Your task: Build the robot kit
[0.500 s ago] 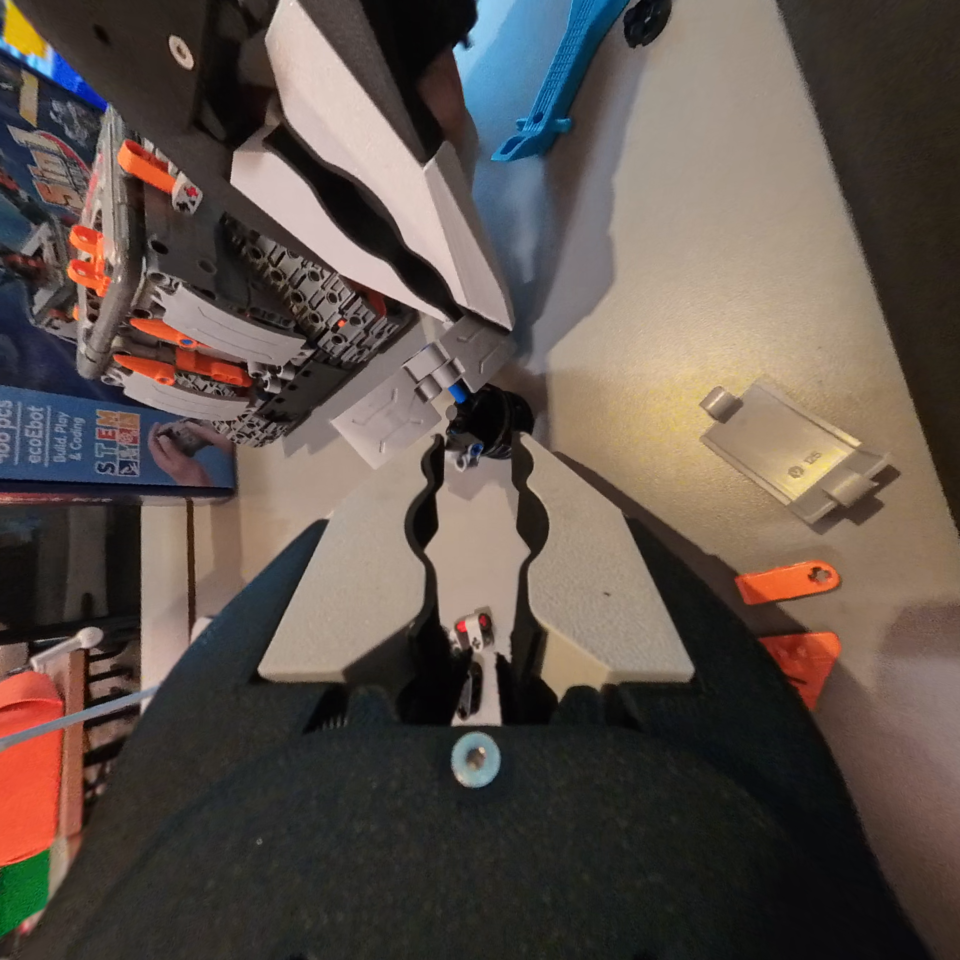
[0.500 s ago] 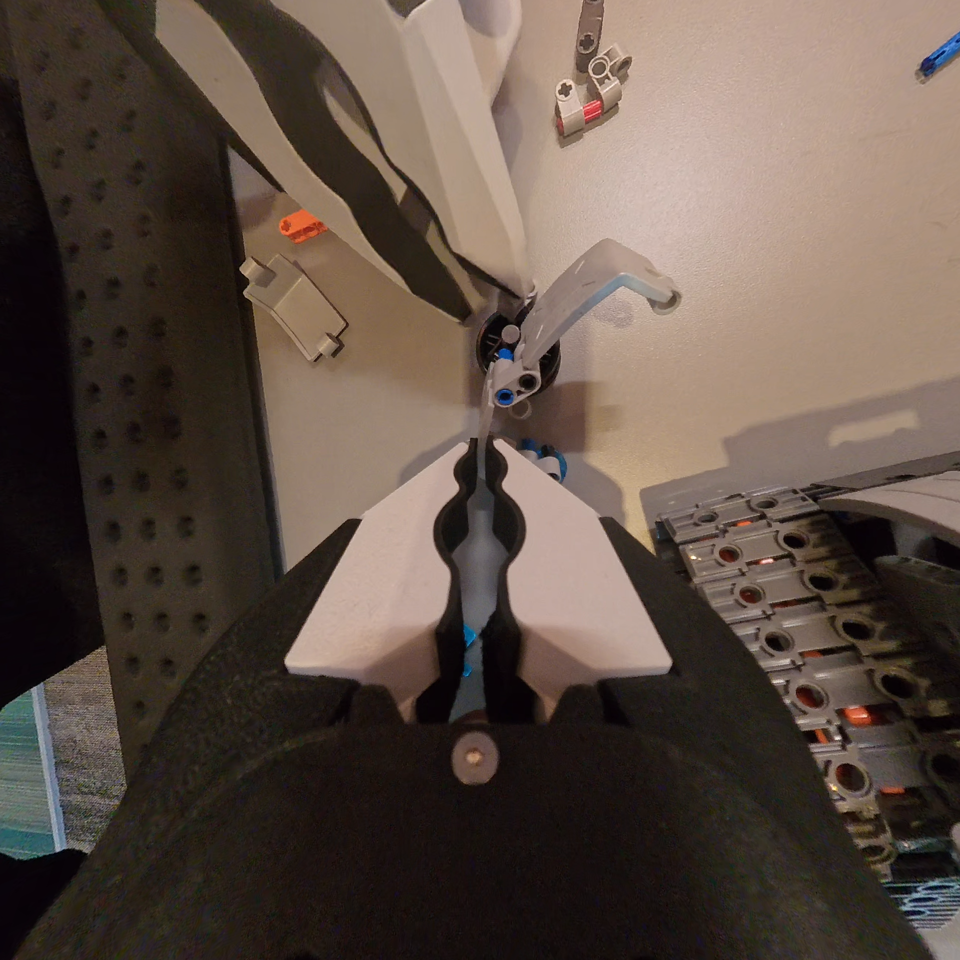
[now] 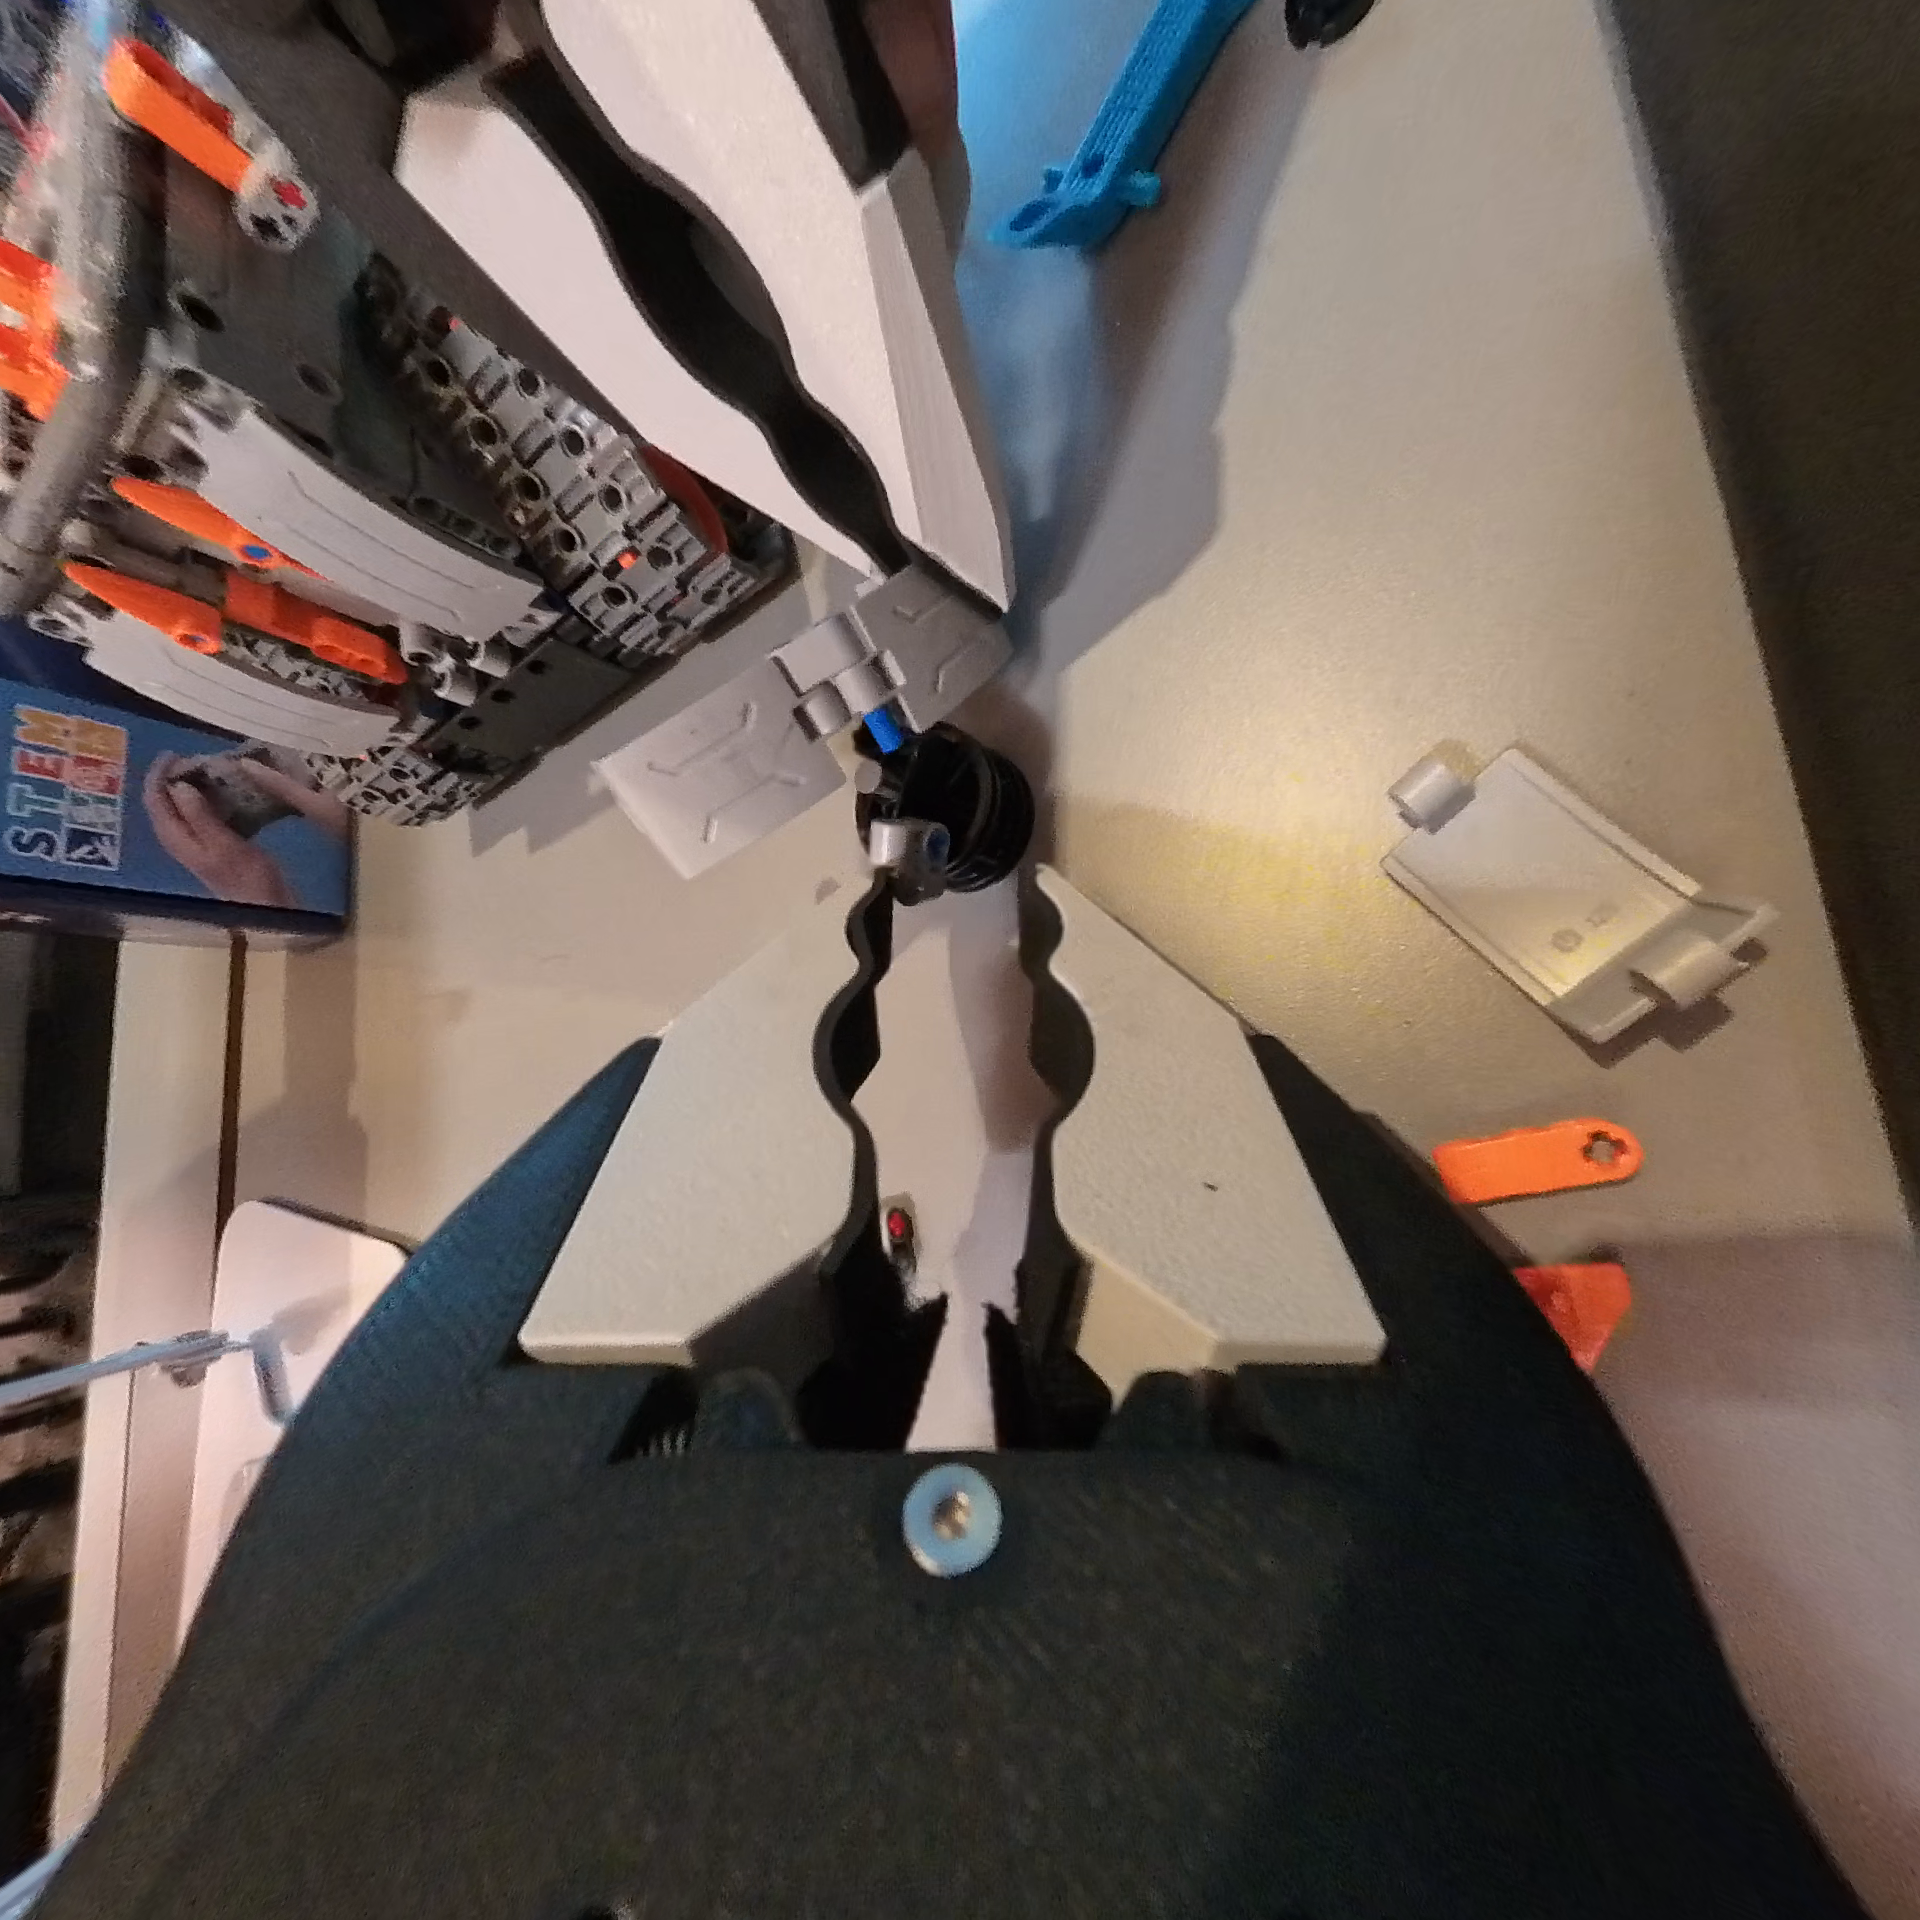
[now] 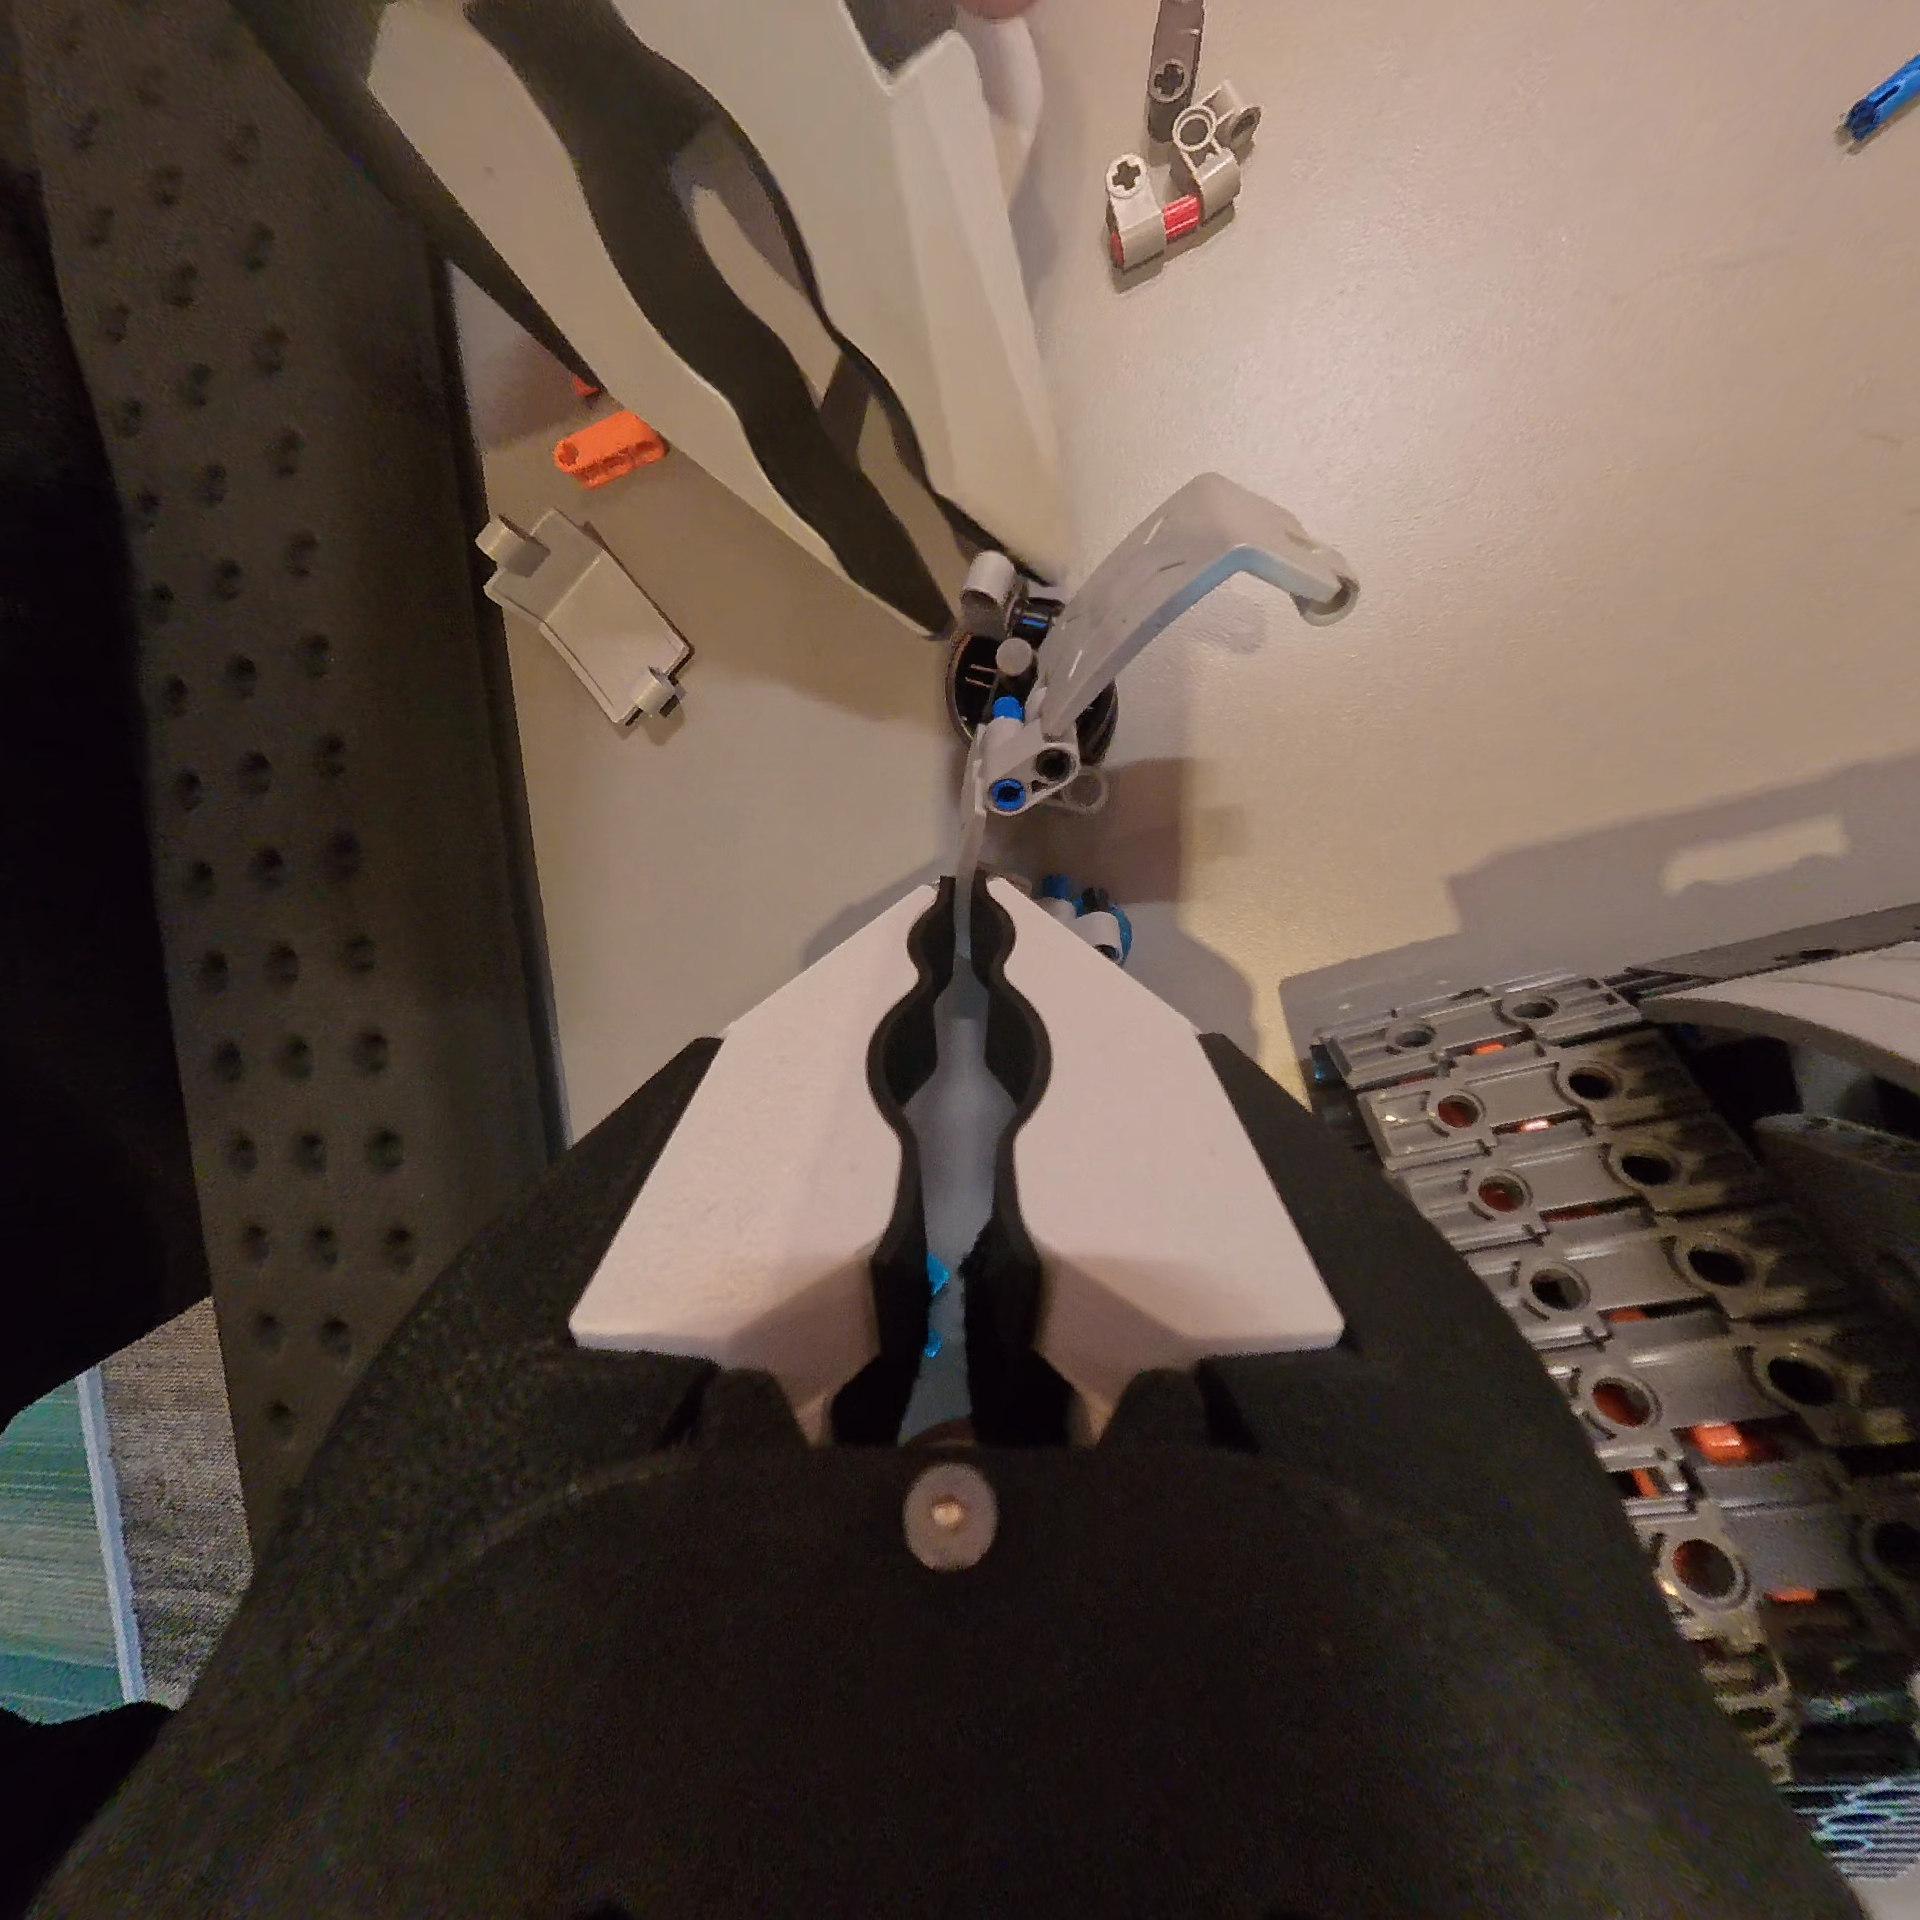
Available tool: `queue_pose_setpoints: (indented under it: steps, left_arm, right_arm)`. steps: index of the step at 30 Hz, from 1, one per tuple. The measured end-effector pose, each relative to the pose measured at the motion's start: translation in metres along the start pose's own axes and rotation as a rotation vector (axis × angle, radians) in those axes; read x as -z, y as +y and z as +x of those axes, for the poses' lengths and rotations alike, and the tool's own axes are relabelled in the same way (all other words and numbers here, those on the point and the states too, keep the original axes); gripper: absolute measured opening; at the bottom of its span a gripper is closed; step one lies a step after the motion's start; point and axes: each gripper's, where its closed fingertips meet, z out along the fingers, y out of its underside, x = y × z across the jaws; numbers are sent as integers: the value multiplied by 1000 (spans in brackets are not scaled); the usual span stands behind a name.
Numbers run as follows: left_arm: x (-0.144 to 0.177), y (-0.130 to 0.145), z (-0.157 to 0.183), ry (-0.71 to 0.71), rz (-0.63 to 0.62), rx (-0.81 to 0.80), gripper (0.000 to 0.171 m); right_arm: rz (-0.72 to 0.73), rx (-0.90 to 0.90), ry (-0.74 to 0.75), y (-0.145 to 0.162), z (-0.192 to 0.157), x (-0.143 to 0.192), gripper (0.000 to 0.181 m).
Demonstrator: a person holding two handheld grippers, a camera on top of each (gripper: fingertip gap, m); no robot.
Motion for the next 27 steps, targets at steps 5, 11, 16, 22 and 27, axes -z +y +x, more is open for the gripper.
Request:
queue_pose_setpoints:
  steps: [5,11,16,22,27]
  left_arm:
    - [6,0,4,0,4,10,21]
    - [9,-2,8,-5,31,10,21]
    - [11,-2,16,1,24,-22,21]
    - [15,-10,15,-26,62,-55,20]
    - [15,-14,23,-12,62,-106,19]
  right_arm:
    - [0,2,-2,0,0,0,0]
    - [2,-1,-1,-1,0,-1,0]
    - [3,0,-4,-1,0,-1,0]
    - [4,-2,-3,-1,0,-1,0]
    - [4,-2,-6,-1,0,-1,0]
